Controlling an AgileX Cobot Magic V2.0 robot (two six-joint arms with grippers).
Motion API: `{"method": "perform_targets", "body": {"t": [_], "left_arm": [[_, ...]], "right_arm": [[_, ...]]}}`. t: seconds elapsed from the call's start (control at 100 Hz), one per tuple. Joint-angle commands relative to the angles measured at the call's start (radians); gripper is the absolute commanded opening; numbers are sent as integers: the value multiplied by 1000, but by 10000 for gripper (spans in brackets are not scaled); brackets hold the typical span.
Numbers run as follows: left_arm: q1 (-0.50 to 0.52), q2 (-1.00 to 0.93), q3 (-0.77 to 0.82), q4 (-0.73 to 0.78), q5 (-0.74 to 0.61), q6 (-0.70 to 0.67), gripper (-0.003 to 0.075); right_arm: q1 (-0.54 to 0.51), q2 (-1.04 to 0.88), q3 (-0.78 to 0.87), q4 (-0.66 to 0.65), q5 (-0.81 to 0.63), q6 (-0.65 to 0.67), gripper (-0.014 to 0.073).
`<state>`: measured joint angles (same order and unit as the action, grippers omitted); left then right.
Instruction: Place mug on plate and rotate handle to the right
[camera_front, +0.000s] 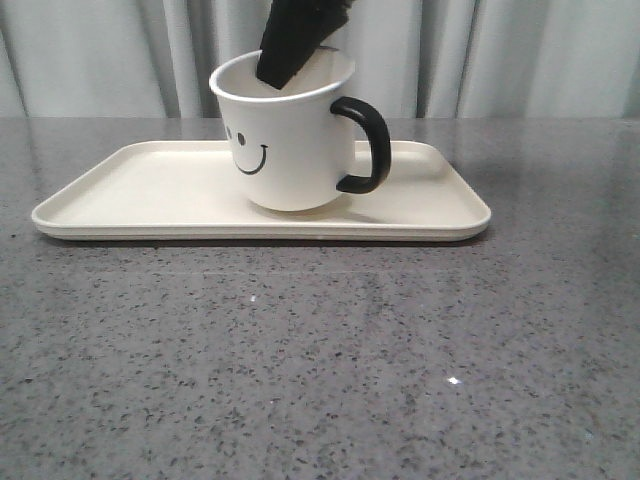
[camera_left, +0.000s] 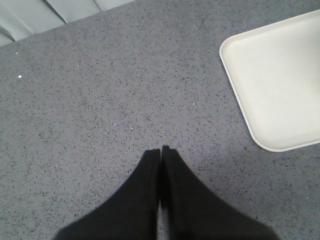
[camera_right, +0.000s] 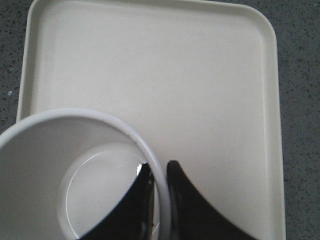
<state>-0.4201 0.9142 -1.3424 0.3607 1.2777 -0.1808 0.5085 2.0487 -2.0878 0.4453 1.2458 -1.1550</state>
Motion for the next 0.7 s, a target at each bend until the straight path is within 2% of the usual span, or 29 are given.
{"method": "perform_targets", "body": {"t": [0.0, 0.48, 0.69], "left_arm": [[-6, -5, -20, 16, -17, -10, -20], [-6, -5, -20, 12, -17, -10, -20], [-6, -5, -20, 12, -17, -10, -20]], "right_arm": [[-4, -63, -23, 13, 91, -9, -65], [-4, -63, -23, 31, 91, -19, -65], [-4, -63, -23, 54, 91, -77, -65]]}}
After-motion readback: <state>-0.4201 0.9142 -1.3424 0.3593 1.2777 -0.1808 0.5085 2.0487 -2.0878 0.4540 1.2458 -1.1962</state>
